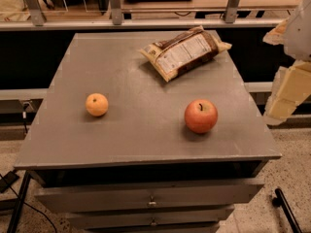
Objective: Move brown chip bag near apple
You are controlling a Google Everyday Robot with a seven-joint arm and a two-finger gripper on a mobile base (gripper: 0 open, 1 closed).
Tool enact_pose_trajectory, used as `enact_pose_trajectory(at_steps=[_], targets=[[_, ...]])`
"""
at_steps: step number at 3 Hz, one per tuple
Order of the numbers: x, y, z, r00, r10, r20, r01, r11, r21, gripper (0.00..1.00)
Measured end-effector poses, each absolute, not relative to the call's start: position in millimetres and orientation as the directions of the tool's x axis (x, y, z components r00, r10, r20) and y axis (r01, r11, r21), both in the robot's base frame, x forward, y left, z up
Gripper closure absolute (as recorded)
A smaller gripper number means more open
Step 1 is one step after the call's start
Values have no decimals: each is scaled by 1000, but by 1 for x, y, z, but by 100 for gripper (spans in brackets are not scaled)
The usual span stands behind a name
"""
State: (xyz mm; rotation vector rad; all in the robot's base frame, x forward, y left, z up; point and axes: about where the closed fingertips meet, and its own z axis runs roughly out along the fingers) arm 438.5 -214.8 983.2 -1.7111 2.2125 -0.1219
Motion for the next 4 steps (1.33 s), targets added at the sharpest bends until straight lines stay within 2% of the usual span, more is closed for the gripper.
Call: enact_pose_trajectory(at_steps=[1, 2, 4], targets=[[444, -216, 983, -214, -953, -214, -921, 270, -280, 0], [479, -223, 981, -196, -956, -220, -909, 261, -326, 0], [614, -250, 953, -189, -965, -179, -901, 243, -360, 0]])
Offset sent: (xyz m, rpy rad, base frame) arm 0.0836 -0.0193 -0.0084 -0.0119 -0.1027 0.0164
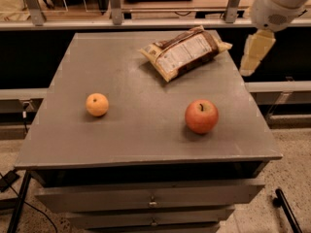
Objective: Move brown chip bag near apple
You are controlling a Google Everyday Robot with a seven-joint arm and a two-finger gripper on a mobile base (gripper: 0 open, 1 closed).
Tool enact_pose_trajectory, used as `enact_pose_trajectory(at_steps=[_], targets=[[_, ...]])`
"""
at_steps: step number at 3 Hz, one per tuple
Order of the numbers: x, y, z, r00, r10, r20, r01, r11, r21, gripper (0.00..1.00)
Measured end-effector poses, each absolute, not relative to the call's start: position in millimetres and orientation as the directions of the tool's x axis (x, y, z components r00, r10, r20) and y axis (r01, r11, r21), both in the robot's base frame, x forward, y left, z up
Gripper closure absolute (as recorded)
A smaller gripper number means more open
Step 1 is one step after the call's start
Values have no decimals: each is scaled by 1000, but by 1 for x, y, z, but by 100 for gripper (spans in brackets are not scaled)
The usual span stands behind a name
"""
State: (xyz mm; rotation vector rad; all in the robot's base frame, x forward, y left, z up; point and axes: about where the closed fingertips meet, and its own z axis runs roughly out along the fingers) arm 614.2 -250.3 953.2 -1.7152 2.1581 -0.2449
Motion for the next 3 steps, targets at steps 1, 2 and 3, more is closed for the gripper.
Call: enact_pose_trajectory(at_steps=[1, 2, 3], targets=[[642, -254, 965, -193, -960, -200, -879, 260, -399, 0], [643, -252, 963, -186, -964, -189, -881, 249, -402, 0], [655, -244, 952, -148, -956, -254, -879, 245, -408, 0]])
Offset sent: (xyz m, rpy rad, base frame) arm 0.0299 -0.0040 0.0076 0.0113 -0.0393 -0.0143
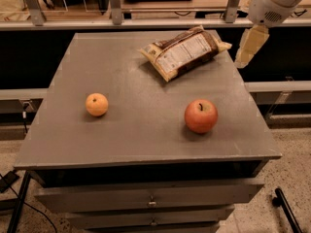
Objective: Move brown chip bag near apple
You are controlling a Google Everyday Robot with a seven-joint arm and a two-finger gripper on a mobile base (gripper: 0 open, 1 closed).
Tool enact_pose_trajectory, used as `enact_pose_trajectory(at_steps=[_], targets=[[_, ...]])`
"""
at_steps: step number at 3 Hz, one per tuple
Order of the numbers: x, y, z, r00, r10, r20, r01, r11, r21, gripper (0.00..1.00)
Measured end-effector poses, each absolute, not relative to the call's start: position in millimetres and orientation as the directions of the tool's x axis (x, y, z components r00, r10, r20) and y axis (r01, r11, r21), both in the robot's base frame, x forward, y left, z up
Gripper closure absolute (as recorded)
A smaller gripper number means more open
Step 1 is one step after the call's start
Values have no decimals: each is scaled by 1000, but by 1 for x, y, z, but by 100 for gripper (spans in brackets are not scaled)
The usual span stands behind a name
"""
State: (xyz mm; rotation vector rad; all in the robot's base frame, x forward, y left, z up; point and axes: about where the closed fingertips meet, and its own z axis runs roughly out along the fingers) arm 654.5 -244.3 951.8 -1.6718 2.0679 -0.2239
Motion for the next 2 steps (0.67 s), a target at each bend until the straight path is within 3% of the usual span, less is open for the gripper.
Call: enact_pose_trajectory(at_steps=[2], targets=[[709, -210, 923, -11, -919, -394, -845, 219, -487, 0]])
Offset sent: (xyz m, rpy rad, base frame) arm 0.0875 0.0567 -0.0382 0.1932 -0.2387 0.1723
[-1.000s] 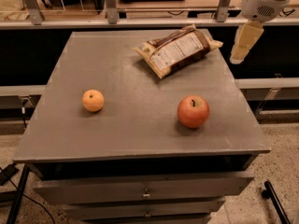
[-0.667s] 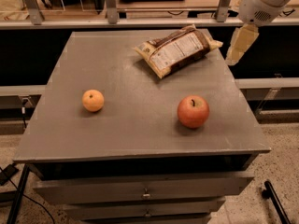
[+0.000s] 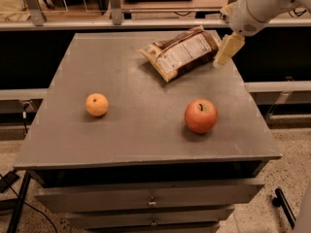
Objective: Move brown chip bag near apple
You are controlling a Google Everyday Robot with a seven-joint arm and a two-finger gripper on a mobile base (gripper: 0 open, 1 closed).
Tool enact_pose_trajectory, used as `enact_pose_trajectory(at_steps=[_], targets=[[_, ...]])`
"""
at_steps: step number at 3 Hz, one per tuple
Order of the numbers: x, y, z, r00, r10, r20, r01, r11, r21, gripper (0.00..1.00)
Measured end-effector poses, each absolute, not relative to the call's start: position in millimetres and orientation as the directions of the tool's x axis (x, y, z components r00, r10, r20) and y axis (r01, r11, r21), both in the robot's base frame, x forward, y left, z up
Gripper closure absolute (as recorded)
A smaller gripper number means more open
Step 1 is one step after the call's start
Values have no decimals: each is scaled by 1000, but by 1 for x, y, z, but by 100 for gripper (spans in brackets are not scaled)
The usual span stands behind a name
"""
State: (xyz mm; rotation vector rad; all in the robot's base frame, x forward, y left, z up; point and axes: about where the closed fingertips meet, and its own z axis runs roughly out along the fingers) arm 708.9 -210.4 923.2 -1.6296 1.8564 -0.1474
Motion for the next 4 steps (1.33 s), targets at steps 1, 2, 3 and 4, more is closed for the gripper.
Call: enact_pose_trajectory(at_steps=[1, 2, 3, 4], targets=[[735, -201, 901, 29, -916, -399, -830, 201, -521, 0], [757, -200, 875, 49, -920, -389, -820, 185, -541, 0], [770, -196, 863, 78, -907, -415, -809, 185, -558, 0], [773, -188, 865, 118, -892, -436, -804, 172, -569, 19]])
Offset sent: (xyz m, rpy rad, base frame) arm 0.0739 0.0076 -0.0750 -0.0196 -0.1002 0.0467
